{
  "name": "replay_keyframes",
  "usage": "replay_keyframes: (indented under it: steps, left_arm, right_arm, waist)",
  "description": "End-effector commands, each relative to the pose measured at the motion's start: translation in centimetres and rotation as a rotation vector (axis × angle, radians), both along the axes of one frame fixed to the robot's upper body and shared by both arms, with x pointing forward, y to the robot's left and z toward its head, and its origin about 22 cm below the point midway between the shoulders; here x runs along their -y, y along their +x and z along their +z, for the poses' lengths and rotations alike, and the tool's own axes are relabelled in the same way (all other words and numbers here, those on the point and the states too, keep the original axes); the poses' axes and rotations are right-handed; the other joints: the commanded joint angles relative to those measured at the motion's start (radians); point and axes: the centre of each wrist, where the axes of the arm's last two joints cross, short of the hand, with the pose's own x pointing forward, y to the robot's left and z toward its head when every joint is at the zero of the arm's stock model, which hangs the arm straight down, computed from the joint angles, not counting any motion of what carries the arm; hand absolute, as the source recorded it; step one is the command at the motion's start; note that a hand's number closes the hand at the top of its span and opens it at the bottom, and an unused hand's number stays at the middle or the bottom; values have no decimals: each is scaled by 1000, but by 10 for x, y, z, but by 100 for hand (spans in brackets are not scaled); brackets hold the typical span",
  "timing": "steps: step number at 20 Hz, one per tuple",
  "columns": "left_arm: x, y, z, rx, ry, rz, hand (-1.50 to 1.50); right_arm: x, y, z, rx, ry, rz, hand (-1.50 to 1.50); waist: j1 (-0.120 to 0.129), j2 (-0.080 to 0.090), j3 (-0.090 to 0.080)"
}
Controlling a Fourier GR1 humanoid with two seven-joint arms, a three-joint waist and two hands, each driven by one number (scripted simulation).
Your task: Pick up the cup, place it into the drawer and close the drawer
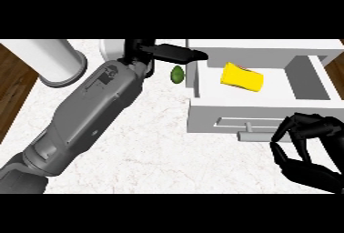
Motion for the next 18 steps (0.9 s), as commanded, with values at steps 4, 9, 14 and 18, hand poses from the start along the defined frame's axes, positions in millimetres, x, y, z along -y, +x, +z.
replay_keyframes:
  steps: [4,9,14,18]
  left_arm:
    - [-64,-14,-9,-20,-57,27,-150]
    - [-98,-31,-20,-42,-48,45,-150]
    - [-126,-49,-35,-41,-57,38,-150]
    - [-157,-51,-22,-14,-61,56,-150]
  right_arm:
    - [-28,22,-30,40,-164,-20,150]
    - [-29,32,-49,40,-406,-8,150]
    - [-53,54,-88,52,-609,-4,150]
    - [-51,86,-117,61,-692,-8,150]
  waist:
    - [9,3,0]
    - [20,2,0]
    - [25,7,1]
    - [21,12,1]
